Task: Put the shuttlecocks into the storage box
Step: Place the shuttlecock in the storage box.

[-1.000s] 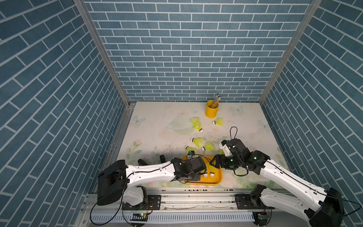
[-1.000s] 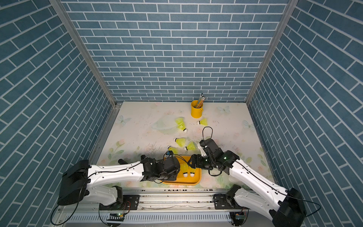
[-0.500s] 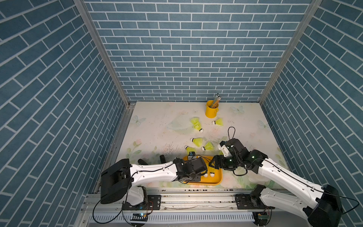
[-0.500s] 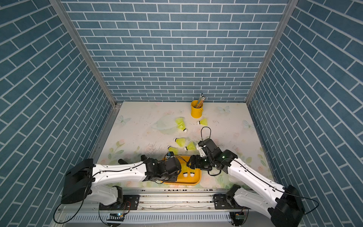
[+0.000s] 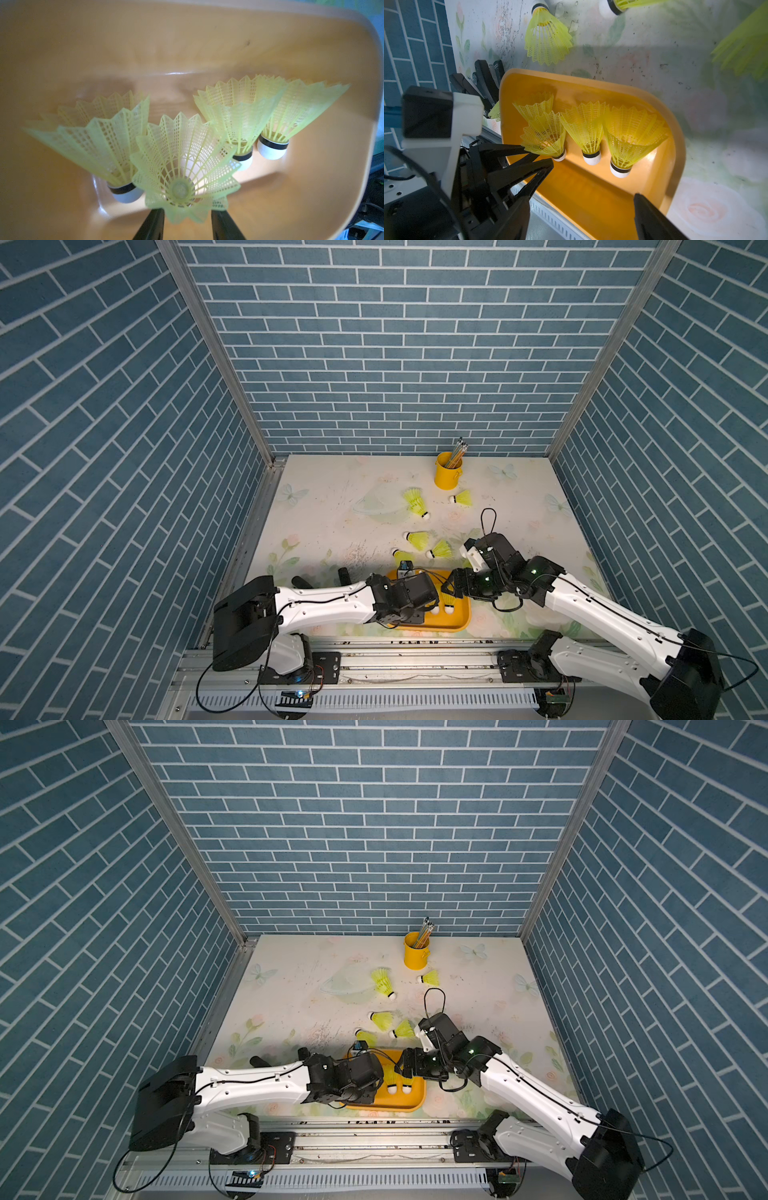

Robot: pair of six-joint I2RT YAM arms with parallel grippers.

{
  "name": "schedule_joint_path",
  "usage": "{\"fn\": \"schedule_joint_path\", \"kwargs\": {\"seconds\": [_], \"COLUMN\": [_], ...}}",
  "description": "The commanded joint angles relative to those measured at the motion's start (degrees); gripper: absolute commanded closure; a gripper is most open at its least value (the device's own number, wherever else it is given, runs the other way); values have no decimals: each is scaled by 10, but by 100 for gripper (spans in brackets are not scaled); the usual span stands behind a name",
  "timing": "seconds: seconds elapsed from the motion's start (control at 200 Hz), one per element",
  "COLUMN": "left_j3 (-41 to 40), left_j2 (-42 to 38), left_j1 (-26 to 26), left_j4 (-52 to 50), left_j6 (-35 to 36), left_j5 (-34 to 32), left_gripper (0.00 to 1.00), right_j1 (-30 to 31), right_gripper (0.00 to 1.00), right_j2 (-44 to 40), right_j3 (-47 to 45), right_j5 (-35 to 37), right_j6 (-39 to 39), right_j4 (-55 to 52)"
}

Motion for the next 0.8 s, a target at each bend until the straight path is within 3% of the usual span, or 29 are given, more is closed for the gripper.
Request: {"fn": "schedule_joint_path", "kwargs": {"seconds": [0.0,0.4,0.795], "left_j3": [9,30,67], "left_j2": [-5,-22,-51], "left_j1": [-5,-5,-4], "left_j4": [-20,-47,-73], "left_j6": [5,5,11], "left_j5": [-11,-23,-59], "left_gripper": [56,45,25], "right_j1": [3,3,3], "right_gripper": [19,19,25], "right_j2": [3,3,35], "right_j3": [6,35,95], "right_j5": [-2,27,98], "right_j6": [-6,-6,22], "right_j4": [4,-10,-15]}}
